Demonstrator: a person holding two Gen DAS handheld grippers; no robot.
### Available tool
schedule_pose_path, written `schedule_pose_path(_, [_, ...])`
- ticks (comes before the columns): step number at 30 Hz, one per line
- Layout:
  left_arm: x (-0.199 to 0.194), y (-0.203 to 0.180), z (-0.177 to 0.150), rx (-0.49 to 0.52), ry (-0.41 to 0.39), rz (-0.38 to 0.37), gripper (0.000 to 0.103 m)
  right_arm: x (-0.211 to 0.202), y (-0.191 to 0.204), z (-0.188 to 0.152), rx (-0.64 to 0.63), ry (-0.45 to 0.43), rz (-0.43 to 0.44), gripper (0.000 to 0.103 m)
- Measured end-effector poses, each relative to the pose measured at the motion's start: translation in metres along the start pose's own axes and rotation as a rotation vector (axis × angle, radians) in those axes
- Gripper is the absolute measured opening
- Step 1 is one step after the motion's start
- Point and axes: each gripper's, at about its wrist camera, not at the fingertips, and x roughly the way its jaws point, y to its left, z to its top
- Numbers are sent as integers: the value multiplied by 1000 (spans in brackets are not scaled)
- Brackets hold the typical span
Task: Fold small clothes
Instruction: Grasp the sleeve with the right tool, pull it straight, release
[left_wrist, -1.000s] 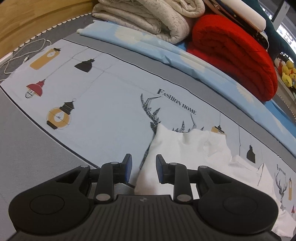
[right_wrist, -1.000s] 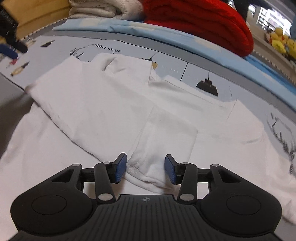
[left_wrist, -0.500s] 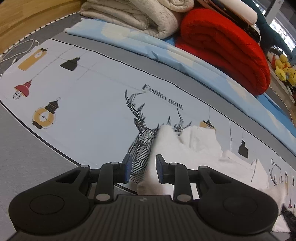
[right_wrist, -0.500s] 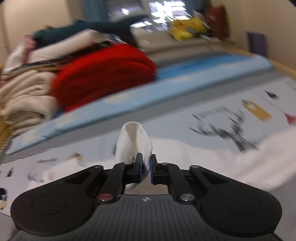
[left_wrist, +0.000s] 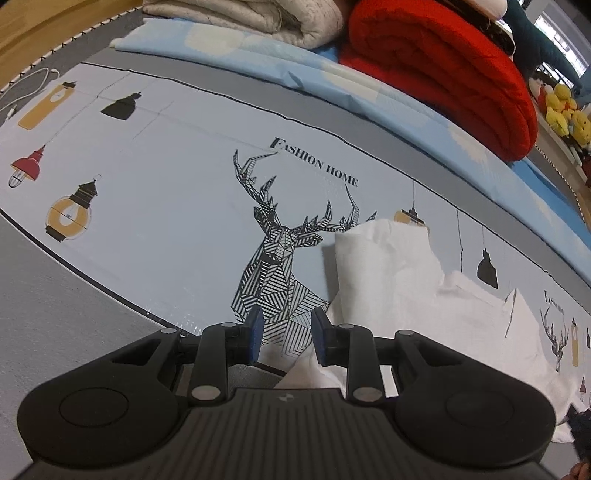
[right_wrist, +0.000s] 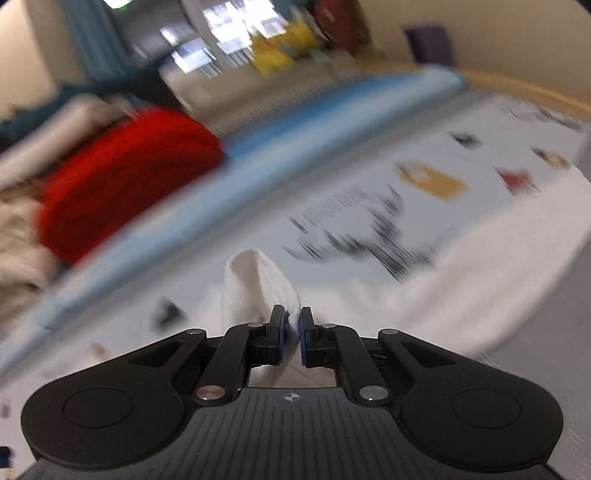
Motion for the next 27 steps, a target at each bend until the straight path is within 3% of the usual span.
schedule_pose_path(3, [5, -3, 0, 8, 5, -12, 31, 6, -13, 0, 58, 24, -36, 8])
schedule_pose_path(9, [21, -11, 3, -4, 11, -129, 31, -7, -17, 11, 61, -91, -70, 8])
schedule_pose_path(15, [52, -24, 9, -15, 29, -241, 33, 2, -20, 15, 81, -46, -3, 9])
schedule_pose_path(18, [68, -27, 11, -9, 35, -228, 35, 7, -20, 15, 89, -12, 10, 10])
schedule_pose_path(22, [85, -23, 15, -38, 38, -230, 35, 10, -17, 14, 90, 11, 16, 19])
schedule_pose_path(23, [88, -22, 15, -32, 40, -232, 33, 10, -16, 14, 88, 12, 16, 19])
schedule_pose_path(24, [90, -23, 15, -17, 41, -237, 8, 10, -15, 14, 88, 12, 18, 19])
schedule_pose_path(25, [91, -22, 16, 4, 38, -245, 4, 10, -15, 14, 88, 11, 19, 19])
schedule_pose_path(27, [79, -18, 23, 22, -41, -220, 4, 12, -14, 15, 90, 10, 19, 19])
